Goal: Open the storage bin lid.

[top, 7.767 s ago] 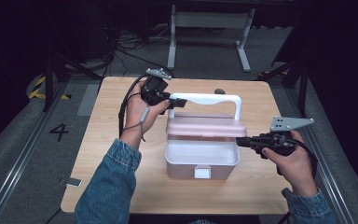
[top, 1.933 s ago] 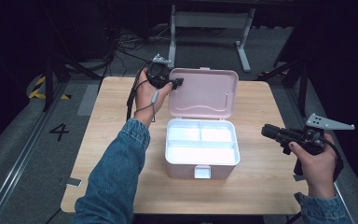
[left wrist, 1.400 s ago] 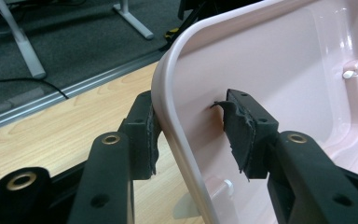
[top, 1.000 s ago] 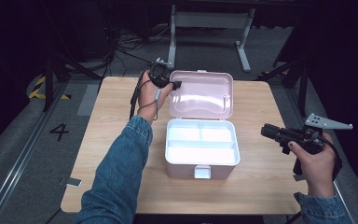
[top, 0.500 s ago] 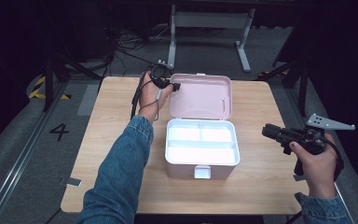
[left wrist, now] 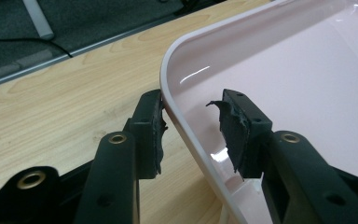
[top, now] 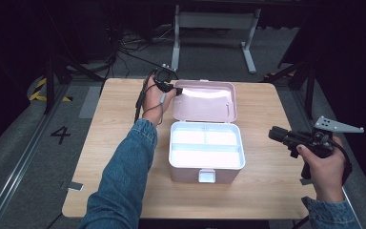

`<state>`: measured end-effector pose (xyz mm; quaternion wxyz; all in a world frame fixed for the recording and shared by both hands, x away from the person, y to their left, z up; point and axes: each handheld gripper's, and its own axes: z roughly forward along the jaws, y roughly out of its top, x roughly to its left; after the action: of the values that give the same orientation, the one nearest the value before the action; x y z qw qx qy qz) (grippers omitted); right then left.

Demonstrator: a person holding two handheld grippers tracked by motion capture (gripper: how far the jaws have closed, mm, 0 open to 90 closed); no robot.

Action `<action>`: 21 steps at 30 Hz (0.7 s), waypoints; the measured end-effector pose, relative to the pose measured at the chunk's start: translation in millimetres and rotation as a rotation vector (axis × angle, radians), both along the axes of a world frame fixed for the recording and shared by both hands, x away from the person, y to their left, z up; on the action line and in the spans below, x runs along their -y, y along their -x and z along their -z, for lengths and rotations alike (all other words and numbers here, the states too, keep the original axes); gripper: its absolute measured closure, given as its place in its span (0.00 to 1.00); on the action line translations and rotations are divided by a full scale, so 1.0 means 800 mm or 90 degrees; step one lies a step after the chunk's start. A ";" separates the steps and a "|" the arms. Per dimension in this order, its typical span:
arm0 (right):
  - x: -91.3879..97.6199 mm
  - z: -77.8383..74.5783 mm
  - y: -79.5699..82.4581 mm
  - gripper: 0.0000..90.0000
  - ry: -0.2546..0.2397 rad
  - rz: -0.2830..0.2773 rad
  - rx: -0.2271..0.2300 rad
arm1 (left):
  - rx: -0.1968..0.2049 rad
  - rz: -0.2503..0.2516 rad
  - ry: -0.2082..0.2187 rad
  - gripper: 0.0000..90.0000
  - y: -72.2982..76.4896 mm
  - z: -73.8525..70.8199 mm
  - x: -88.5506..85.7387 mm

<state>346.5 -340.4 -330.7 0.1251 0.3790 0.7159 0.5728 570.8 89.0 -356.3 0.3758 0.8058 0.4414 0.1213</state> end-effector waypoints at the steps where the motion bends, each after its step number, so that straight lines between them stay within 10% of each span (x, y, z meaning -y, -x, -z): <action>1: 0.000 0.000 0.000 0.81 0.000 0.000 0.000 | -0.005 0.002 0.002 0.67 0.000 0.001 -0.001; 9: 0.002 -0.001 0.000 0.80 -0.006 0.002 -0.004 | -0.027 0.010 0.017 0.66 -0.002 0.009 -0.007; 21: -0.002 0.000 -0.005 0.79 -0.007 -0.006 -0.007 | 0.025 0.042 0.033 0.57 0.037 -0.024 -0.020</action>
<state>350.5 -339.0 -330.7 0.1162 0.3792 0.7153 0.5753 541.1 105.0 -336.9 0.4091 0.8072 0.4103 0.1133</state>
